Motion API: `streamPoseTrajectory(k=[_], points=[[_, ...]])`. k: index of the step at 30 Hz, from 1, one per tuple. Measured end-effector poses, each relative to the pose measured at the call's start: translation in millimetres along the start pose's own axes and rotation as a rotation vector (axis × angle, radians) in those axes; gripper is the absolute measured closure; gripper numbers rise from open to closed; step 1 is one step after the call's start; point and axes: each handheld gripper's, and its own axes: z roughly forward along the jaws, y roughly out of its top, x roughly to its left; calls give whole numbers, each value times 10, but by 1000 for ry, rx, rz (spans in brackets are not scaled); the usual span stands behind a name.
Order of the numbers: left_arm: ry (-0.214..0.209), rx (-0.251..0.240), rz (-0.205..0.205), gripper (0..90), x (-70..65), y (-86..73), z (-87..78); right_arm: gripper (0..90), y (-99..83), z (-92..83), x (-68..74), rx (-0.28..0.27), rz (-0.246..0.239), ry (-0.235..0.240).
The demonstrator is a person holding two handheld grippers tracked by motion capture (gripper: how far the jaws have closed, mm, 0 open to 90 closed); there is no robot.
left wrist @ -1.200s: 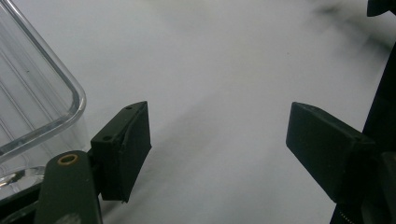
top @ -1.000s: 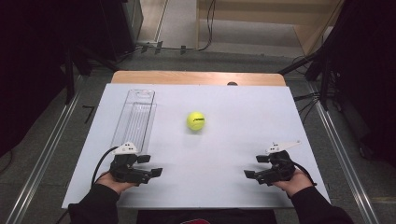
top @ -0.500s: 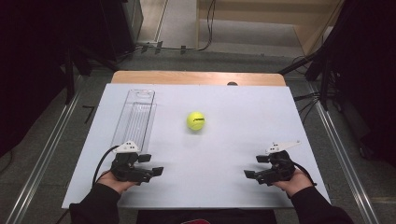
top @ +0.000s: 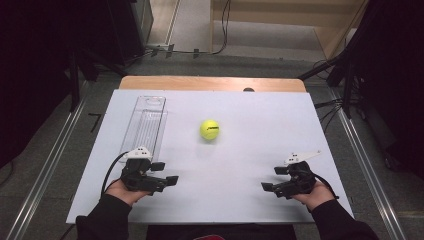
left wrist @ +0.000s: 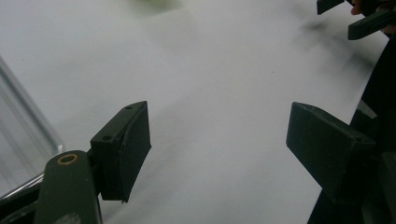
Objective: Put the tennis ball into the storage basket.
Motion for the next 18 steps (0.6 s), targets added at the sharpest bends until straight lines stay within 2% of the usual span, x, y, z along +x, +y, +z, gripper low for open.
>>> streamPoseTrajectory(k=[5, 18], points=[[3, 9, 28, 226, -78, 82, 56, 131, 0, 0, -1, 0, 0, 1], [-1, 5, 24, 225, -71, 205, 149, 131, 1, -1, -6, -4, 4, -2]])
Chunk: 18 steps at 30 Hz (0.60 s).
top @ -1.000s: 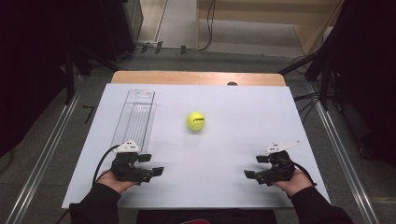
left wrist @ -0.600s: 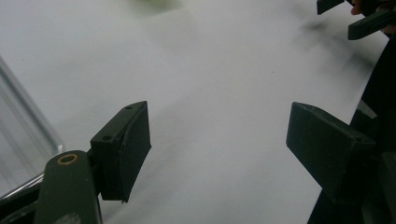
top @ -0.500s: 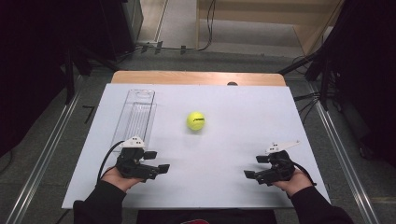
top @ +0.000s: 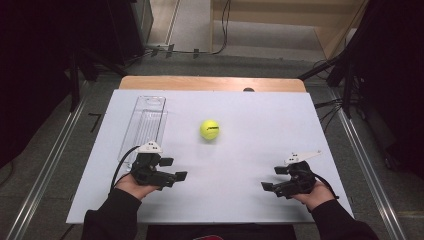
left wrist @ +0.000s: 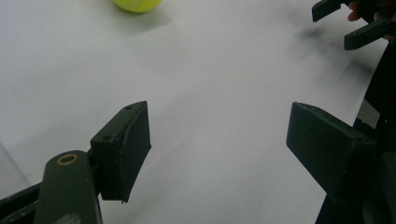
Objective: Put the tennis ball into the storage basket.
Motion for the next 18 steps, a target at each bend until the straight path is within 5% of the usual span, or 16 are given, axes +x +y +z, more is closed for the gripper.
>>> streamPoseTrajectory(k=[7, 10, 12, 18], points=[[-6, -9, 1, 199, 11, 93, 43, 131, -1, -1, 0, 0, 1, 1], [-10, -4, 8, 119, 8, 119, 61, 131, -1, -3, 0, -1, 2, 1], [-57, 0, 12, 0, -8, 163, 90, 131, 0, -5, -1, 0, 3, 1], [-40, 14, 35, 0, -23, 267, 139, 131, 0, -4, 3, -2, 2, 2]])
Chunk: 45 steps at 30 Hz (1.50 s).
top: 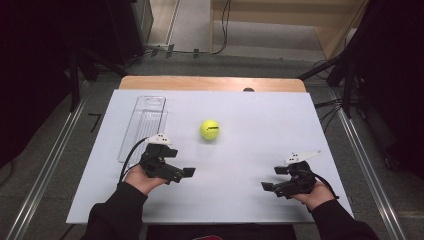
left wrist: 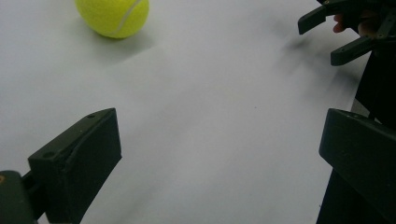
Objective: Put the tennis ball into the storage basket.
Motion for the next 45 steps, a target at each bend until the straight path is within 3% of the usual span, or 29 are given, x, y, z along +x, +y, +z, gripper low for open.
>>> streamPoseTrajectory(k=[19, 45], points=[[35, 19, -17, 0, 85, 230, 132, 131, 0, -3, 1, -1, -2, 3], [85, 3, -36, 0, 222, 488, 272, 131, 3, -5, -2, -4, -2, 4]])
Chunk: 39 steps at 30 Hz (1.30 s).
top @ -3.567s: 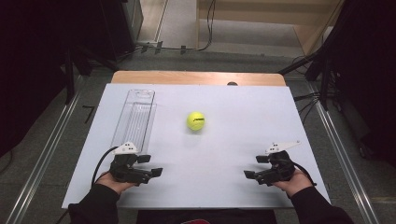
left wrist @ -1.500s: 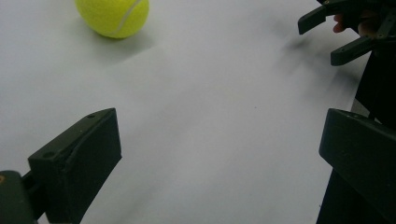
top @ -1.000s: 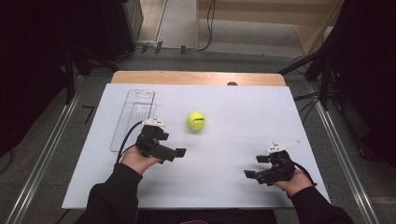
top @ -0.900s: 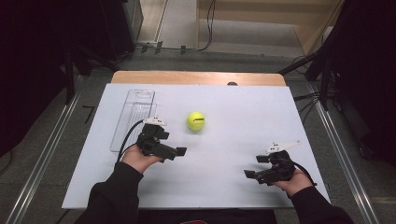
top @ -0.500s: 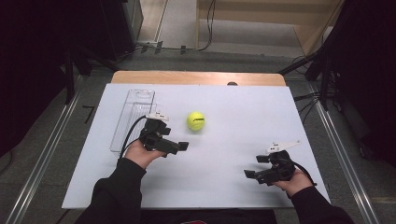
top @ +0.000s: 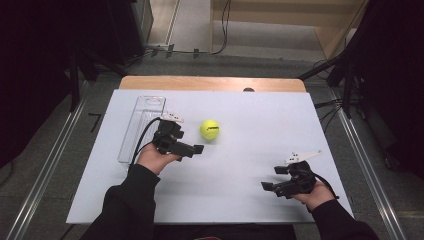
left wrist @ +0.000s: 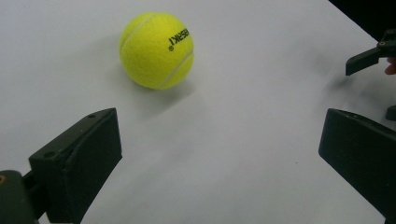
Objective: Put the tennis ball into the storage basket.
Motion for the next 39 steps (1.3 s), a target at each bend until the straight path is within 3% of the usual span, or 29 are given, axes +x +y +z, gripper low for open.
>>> streamPoseTrajectory(k=[21, 39], points=[[46, -11, 5, 12, 136, 253, 192, 131, 10, 10, 7, 1, 0, -1], [40, -20, 26, 13, 157, 463, 388, 131, 10, 2, -3, -1, 2, -2]])
